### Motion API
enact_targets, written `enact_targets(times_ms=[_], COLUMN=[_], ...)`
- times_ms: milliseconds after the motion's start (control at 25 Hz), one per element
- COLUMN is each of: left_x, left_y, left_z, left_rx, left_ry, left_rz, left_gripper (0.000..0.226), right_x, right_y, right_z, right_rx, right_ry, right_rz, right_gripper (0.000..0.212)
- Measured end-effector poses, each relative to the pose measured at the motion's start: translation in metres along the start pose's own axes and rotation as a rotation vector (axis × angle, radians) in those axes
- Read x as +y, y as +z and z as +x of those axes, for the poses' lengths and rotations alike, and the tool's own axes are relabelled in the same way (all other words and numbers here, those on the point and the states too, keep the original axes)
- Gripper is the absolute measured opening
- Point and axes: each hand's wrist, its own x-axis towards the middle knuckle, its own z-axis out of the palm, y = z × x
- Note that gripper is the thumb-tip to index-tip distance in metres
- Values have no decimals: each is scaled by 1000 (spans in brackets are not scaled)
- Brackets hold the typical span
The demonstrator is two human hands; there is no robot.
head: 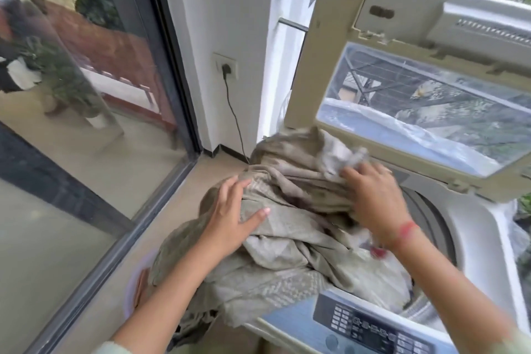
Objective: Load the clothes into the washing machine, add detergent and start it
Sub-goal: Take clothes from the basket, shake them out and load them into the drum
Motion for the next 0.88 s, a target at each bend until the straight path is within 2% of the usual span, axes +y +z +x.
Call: enact_targets(times_ms=[120,200,280,320,360,400,440,480,520,560,640,680,720,760,800,840,880], left_x=[21,27,25,23,21,18,18,16,15,13,-3,-19,-43,-67,-90,-109,-120], left_y=[6,10,14,18,21,24,26,26,22,16,0,-8,-17,-26,-30,-33,-30], left_z=[7,9,10,10,11,13,14,16,15,12,-5,-17,-33,-49,-64,-78,-85], left_rx=[-59,-95,-149,-187,-213,-229,-237,-235,-210,-160,7,53,45,-13,-109,-215,-296], left_ry=[114,123,83,55,34,21,16,17,36,68,103,64,-5,-65,-130,-178,-225], left_rz=[214,325,420,467,512,539,543,520,474,405,194,61,-34,-57,18,124,203], left_gripper=[84,83,84,85,87,87,88,89,91,92,93,95,102,113,127,138,145], right_x=[48,68,80,84,88,89,90,89,73,54,11,-15,-46,-74,-106,-138,-165], right_y=[-32,-48,-22,1,41,77,113,135,134,114,73,46,19,9,5,11,24], right_z=[-85,-98,-85,-77,-67,-57,-49,-34,-16,1,28,37,45,52,54,54,52], right_rx=[110,242,313,172,-81,-412,-684,-832,-873,-812,-173,62,76,-81,-324,-561,-712], right_ry=[225,369,498,512,435,382,335,264,265,301,229,149,44,-95,-246,-372,-466], right_rz=[-44,-81,-140,-181,-267,-283,-172,-78,4,52,293,494,672,732,604,351,74], right_gripper=[34,31,32,33,36,39,40,44,48,45,32,31,40,59,82,98,106])
